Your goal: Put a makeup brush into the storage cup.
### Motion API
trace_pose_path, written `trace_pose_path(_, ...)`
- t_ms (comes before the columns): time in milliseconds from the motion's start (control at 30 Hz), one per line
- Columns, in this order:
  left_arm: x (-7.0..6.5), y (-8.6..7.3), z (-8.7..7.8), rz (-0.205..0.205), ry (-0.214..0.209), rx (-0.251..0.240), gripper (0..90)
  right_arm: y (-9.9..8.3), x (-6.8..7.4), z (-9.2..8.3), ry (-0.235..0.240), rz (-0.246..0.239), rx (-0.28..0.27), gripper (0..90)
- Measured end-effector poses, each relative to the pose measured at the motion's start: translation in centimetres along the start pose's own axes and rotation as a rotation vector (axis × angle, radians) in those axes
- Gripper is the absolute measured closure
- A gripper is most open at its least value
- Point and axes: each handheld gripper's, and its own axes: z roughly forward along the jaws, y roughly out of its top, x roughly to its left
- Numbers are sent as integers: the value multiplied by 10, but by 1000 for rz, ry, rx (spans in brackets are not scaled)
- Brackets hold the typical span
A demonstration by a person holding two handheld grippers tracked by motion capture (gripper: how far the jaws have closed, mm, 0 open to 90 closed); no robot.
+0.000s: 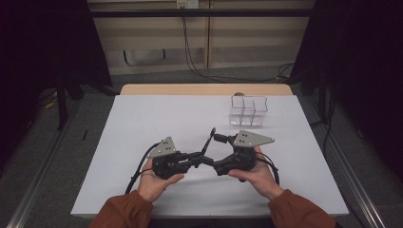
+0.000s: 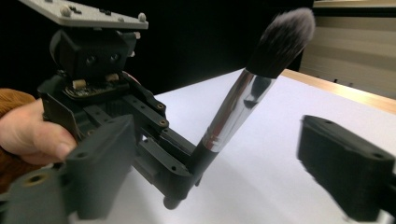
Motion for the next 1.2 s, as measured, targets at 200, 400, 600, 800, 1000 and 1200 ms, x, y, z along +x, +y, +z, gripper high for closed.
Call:
trace_pose_path(200, 1, 0, 0, -2, 11, -4, 798, -1, -3, 1, 12, 15, 2, 300)
trace_pose_path(400, 0, -1, 2, 3, 10, 4, 797, -1, -3, 0, 1, 23, -25, 491)
trace_pose_path(600, 0, -2, 4, 1, 5, 11, 797, -3, -2, 2, -3, 21, -17, 619)
trace_pose_path(800, 0, -2, 5, 4, 2, 17, 797, -3, -4, 2, -4, 39, -18, 721)
trace_pose_path(1000, -1, -3, 7, 9, 0, 23, 796, -3, -3, 3, 15, 43, -10, 745)
trace_pose_path(1200, -1, -4, 8, 11, -3, 26, 794, -3, -2, 5, 47, 52, 1, 774)
